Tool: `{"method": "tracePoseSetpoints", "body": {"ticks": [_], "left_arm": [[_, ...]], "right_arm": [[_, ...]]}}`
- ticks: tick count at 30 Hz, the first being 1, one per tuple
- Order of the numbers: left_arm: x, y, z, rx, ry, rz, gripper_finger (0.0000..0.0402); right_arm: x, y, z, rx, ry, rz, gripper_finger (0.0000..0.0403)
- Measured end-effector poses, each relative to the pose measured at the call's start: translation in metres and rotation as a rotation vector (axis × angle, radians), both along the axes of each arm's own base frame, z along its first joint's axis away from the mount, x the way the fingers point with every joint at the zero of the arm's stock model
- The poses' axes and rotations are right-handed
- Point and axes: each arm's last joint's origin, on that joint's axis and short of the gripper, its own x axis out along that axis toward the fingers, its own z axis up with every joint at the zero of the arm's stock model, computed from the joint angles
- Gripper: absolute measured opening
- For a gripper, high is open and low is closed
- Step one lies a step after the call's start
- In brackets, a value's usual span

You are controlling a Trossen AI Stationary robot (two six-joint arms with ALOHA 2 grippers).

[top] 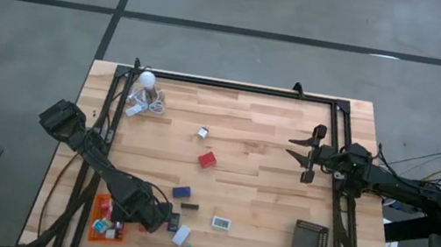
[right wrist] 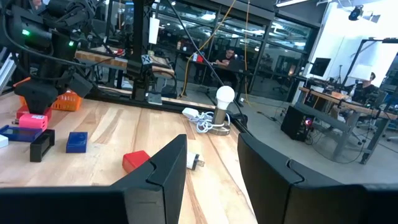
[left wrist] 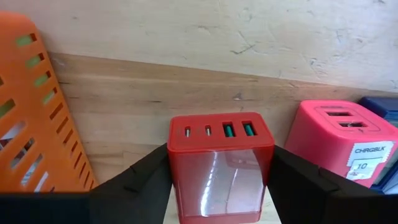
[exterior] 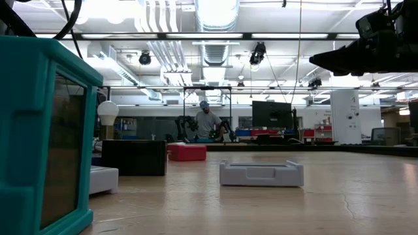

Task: Pick & Place Office items
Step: Put the bottom red charger adapter into the orange bin

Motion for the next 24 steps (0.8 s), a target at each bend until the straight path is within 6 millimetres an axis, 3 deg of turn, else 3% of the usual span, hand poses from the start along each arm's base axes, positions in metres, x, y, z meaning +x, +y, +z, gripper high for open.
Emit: {"method": "tracePoseSetpoints", "body": {"ticks": [10, 17, 24], "left_arm": [[0.003, 0.004, 0.006, 0.007, -0.007, -0.012, 0.0225], [0.004, 0.010, 0.029, 0.016, 0.003, -0.004, 0.0226], [0.003, 0.010, 0.064, 0.054, 0.055, -0.016, 0.0226]], "right_arm": [[0.000, 0.000, 0.000, 0.000, 0.000, 0.000, 0.0139], [0.000, 0.000, 0.000, 0.000, 0.000, 0.000, 0.0139], [0.000, 0.000, 0.000, 0.000, 0.000, 0.000, 0.0139]]}}
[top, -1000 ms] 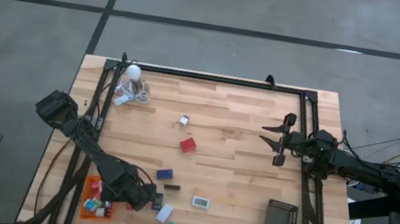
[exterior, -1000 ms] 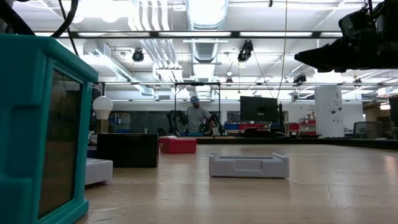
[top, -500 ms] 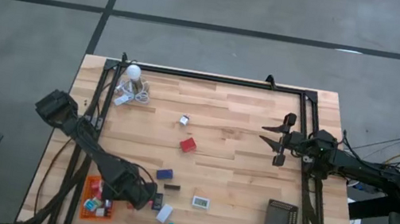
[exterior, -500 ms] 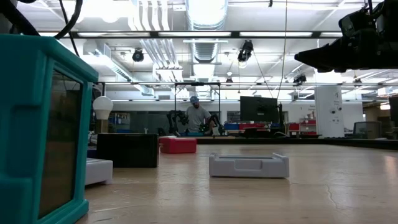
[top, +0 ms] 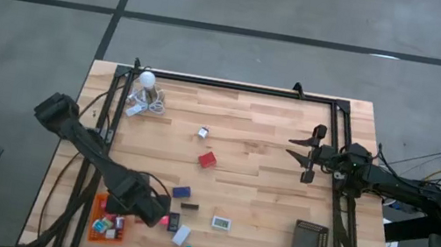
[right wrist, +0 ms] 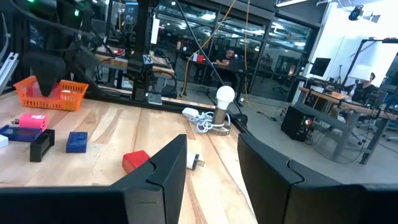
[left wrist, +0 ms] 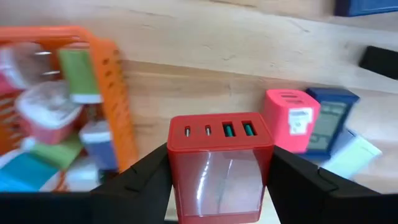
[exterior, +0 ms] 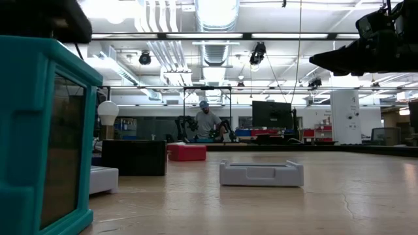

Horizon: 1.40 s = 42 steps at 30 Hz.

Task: Pick & Place Office items
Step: Put the bottom red charger adapter into the orange bin

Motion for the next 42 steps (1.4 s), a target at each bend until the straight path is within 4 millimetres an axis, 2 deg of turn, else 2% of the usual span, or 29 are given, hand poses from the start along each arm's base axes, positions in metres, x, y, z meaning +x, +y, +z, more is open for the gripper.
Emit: {"method": "tracePoseSetpoints", "body": {"ticks": [7, 12, 18, 26, 42], "left_arm": [[-0.010, -0.009, 0.032, 0.041, 0.059, -0.085, 0.0227], [-0.026, -0.023, 0.039, 0.031, 0.060, -0.051, 0.0227], [-0.043, -0.038, 0.039, 0.058, 0.073, -0.024, 0.0227], [-0.057, -0.044, 0.034, 0.104, 0.082, -0.053, 0.0227], [-0.069, -0.039, -0.001, 0.154, 0.107, -0.043, 0.0227]], "right_arm": [[0.000, 0.000, 0.000, 0.000, 0.000, 0.000, 0.0139], [0.000, 0.000, 0.000, 0.000, 0.000, 0.000, 0.0139], [0.000, 0.000, 0.000, 0.000, 0.000, 0.000, 0.0139], [0.000, 0.000, 0.000, 0.000, 0.000, 0.000, 0.0139], [0.000, 0.000, 0.000, 0.000, 0.000, 0.000, 0.0139]]}}
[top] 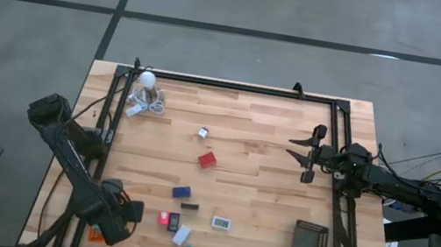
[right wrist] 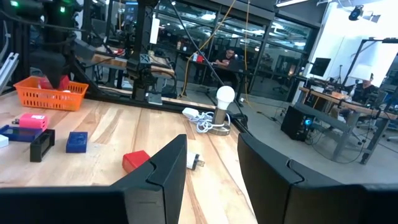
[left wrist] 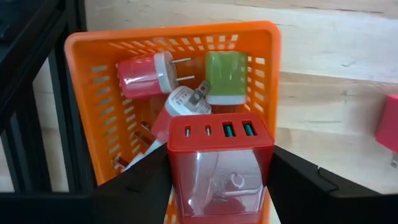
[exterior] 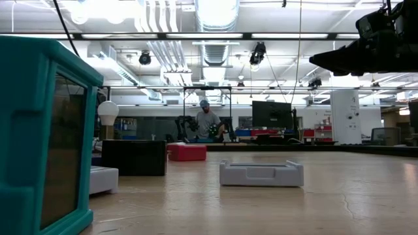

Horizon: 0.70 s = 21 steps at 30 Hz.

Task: Pick & Place Office items
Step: Put the bottom red charger adapter into the orange bin

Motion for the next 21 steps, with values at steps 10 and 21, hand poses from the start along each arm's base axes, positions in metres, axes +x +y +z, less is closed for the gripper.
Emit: {"method": "tracePoseSetpoints", "body": {"ticks": [10, 21], "left_arm": [[-0.007, 0.001, -0.024, -0.026, -0.020, -0.027, 0.0227], [-0.008, 0.001, -0.025, -0.028, -0.021, -0.028, 0.0227]], "right_arm": [[0.000, 0.000, 0.000, 0.000, 0.000, -0.001, 0.0139], [0.000, 0.000, 0.000, 0.000, 0.000, 0.000, 0.0139]]}}
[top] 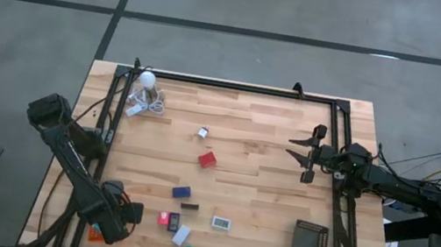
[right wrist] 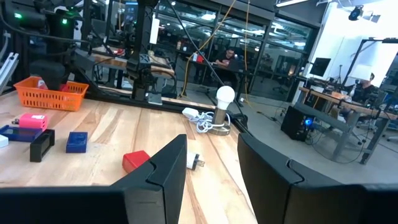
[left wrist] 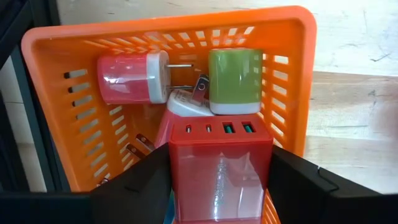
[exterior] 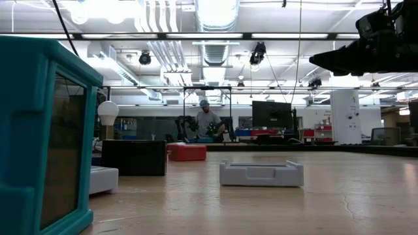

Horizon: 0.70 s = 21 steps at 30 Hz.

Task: Pick & Place Office items
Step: Put the bottom red charger adapter into the orange bin, then put the pink charger adapter into the orange bin

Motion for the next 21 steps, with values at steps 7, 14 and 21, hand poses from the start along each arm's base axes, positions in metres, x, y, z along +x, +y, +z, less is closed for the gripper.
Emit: {"method": "tracePoseSetpoints", "body": {"ticks": [7, 14, 21], "left_arm": [[0.0000, 0.0000, -0.0003, 0.001, 0.001, 0.000, 0.0227], [0.0000, 0.0000, -0.0010, 0.003, 0.001, 0.000, 0.0259], [0.0003, -0.0001, -0.0010, 0.005, -0.006, 0.000, 0.0302]], "right_arm": [[0.0000, 0.0000, 0.0000, 0.000, 0.000, 0.000, 0.0139], [0.0000, 0.0000, 0.0001, 0.000, 0.000, 0.000, 0.0139], [0.0000, 0.0000, 0.0000, 0.000, 0.000, 0.000, 0.0139]]}}
